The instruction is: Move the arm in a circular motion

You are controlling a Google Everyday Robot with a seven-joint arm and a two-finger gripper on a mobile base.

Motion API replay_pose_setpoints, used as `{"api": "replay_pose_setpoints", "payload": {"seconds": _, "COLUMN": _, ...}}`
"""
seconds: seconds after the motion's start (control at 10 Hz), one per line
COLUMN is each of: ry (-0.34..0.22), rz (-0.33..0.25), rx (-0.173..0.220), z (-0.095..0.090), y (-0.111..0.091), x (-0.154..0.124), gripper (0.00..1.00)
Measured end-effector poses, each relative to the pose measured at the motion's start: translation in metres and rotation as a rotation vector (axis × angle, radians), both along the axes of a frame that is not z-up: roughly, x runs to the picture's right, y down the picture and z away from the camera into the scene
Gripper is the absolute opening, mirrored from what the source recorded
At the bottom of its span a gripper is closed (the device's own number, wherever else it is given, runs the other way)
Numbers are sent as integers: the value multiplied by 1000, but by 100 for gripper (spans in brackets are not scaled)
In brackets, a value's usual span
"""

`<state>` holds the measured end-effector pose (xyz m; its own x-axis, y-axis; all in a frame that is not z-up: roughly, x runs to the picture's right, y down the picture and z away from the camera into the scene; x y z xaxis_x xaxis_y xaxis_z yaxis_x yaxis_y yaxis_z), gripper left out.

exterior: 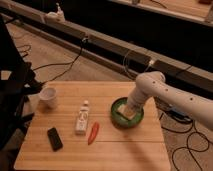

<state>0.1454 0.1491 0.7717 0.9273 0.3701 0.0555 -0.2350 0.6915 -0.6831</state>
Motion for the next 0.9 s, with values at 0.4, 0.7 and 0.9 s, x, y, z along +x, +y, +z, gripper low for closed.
{"api": "replay_pose_setpoints", "payload": {"seconds": 0.4, "ry": 272, "rz": 63, "rx": 41, "z": -10, "y": -6, "x": 131, "gripper": 0}}
{"api": "replay_pose_setpoints", "payload": {"seconds": 0.7, "ry": 409, "rz": 65, "rx": 125, "z": 4, "y": -66, "x": 168, "gripper": 0}}
{"api": "replay_pose_setpoints", "payload": {"seconds": 0.9, "ry": 404, "rz": 15, "rx": 156, "z": 23, "y": -97, "x": 138, "gripper": 0}}
